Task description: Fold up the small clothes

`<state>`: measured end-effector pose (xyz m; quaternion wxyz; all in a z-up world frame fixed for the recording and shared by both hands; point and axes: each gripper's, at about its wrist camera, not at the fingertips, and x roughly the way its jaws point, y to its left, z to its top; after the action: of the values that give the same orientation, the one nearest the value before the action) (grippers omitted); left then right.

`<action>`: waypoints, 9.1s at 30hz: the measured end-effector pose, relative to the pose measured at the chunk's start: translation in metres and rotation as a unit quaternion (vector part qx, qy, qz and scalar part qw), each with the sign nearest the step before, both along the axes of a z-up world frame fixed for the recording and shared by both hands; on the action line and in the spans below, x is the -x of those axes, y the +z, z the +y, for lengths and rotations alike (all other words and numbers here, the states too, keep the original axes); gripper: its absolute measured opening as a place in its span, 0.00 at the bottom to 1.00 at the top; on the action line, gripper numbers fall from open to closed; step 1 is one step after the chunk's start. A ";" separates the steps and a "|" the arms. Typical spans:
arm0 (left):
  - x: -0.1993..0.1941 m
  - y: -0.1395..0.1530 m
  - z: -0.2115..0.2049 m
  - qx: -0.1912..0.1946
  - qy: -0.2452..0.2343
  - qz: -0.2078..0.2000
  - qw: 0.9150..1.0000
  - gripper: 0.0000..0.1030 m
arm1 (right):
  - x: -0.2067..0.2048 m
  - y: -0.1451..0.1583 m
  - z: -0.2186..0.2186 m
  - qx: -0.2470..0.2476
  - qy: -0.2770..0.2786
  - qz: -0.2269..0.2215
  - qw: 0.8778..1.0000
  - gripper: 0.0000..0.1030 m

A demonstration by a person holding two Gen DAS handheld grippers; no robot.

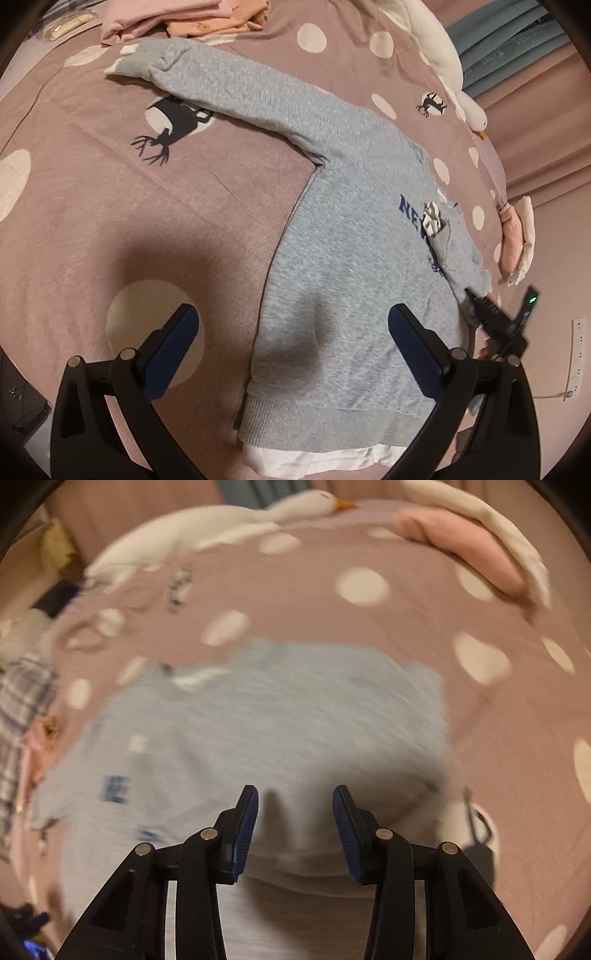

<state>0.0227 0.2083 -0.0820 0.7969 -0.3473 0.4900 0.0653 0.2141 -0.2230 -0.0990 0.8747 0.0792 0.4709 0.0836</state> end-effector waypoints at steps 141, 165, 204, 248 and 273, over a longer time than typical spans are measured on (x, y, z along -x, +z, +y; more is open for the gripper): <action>-0.167 -0.041 0.007 0.176 -0.053 -0.111 0.977 0.82 | 0.033 -0.001 0.057 -0.258 0.061 -0.016 0.964 0.34; -0.243 -0.024 -0.009 -0.111 -0.132 -0.021 0.985 0.64 | 0.030 0.001 0.056 -0.142 0.064 -0.054 0.986 0.44; -0.180 -0.006 -0.033 -0.150 -0.183 -0.055 0.970 0.63 | -0.001 -0.005 0.044 -0.064 0.038 -0.011 0.997 0.39; 0.012 -0.043 -0.082 -0.054 -0.210 -0.024 0.976 0.88 | 0.175 -0.040 -0.059 -0.172 0.048 0.060 0.982 0.63; 0.035 -0.050 -0.041 0.191 -0.174 -0.042 0.965 0.88 | 0.209 -0.059 -0.083 -0.291 0.068 0.113 0.948 0.63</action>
<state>-0.0126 0.1673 -0.1325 0.7346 -0.4050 0.5124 -0.1834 0.0055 -0.3057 -0.1577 0.7472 0.3066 0.5258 0.2668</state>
